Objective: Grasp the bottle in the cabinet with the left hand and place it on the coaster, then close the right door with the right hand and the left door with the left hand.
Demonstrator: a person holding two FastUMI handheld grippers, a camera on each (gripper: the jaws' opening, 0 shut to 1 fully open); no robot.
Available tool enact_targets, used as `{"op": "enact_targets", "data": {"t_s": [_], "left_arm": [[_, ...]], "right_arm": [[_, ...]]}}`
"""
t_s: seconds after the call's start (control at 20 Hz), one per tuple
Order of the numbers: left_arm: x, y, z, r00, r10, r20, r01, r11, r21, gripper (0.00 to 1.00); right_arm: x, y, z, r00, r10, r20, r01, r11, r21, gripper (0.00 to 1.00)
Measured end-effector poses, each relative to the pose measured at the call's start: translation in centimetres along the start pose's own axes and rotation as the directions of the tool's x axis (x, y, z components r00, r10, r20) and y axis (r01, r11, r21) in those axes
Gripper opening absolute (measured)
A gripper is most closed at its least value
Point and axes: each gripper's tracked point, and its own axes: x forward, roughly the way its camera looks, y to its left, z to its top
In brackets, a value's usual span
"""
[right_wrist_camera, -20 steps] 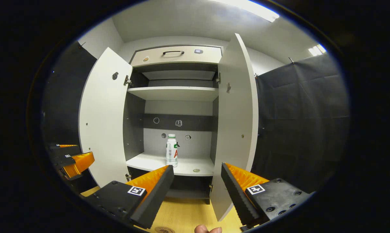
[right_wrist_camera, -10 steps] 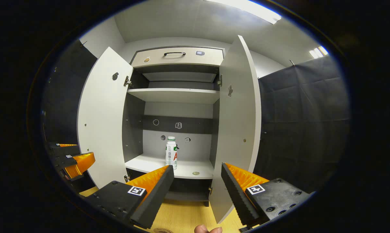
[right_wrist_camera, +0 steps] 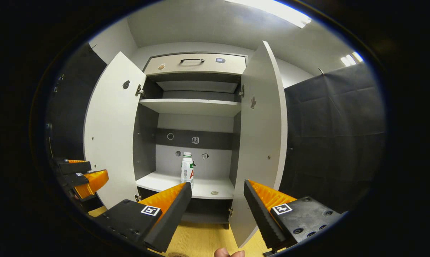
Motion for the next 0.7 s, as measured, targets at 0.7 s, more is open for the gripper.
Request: {"op": "enact_targets", "data": {"t_s": [0.7], "left_arm": [[20.8,-11.1,-2.1,0.988,-0.156,-0.021,0.154,0.986,-0.069,0.96]], "right_arm": [[1.2,-4.8,-0.3,0.999,-0.05,0.006,0.05,0.999,0.006,0.97]]}}
